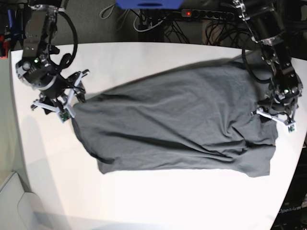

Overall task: Layout the t-shirt on the table in an organized manner, then fold the t-shirt properly
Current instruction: 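Release the edge and move the left gripper to the shirt's collar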

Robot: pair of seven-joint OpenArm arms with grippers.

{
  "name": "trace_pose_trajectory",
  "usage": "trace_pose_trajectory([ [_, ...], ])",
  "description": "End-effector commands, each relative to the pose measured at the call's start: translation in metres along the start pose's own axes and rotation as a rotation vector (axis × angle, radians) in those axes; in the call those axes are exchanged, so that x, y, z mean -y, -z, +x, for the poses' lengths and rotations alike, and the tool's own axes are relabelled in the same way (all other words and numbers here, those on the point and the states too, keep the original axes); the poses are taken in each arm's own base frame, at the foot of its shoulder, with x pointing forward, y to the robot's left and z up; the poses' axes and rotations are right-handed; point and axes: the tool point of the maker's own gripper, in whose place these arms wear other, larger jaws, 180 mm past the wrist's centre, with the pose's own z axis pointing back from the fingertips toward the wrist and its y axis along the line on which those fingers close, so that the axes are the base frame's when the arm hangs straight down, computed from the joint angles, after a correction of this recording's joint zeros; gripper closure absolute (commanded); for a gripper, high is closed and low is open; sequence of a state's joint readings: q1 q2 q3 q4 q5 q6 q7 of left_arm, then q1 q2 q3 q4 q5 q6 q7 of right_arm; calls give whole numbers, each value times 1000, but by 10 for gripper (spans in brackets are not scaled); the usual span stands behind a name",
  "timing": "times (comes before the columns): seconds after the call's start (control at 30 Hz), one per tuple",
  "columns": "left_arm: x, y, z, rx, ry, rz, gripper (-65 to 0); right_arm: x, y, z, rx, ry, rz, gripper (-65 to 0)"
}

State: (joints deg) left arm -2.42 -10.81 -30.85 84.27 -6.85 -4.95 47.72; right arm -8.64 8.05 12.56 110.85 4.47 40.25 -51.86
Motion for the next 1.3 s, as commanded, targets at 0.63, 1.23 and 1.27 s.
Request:
trace_pose_trajectory([
  [0.63, 0, -5, -33, -24, -22, -22, -403, 8, 34, -21, -61, 79, 47, -395],
  [1.23, -12, 22, -102, -165, -73, 0, -403, 12, 35, -13, -43, 75, 39, -395],
  [1.27, -12, 22, -102, -165, -74, -1, -403, 12, 35, -13, -43, 75, 39, -395],
])
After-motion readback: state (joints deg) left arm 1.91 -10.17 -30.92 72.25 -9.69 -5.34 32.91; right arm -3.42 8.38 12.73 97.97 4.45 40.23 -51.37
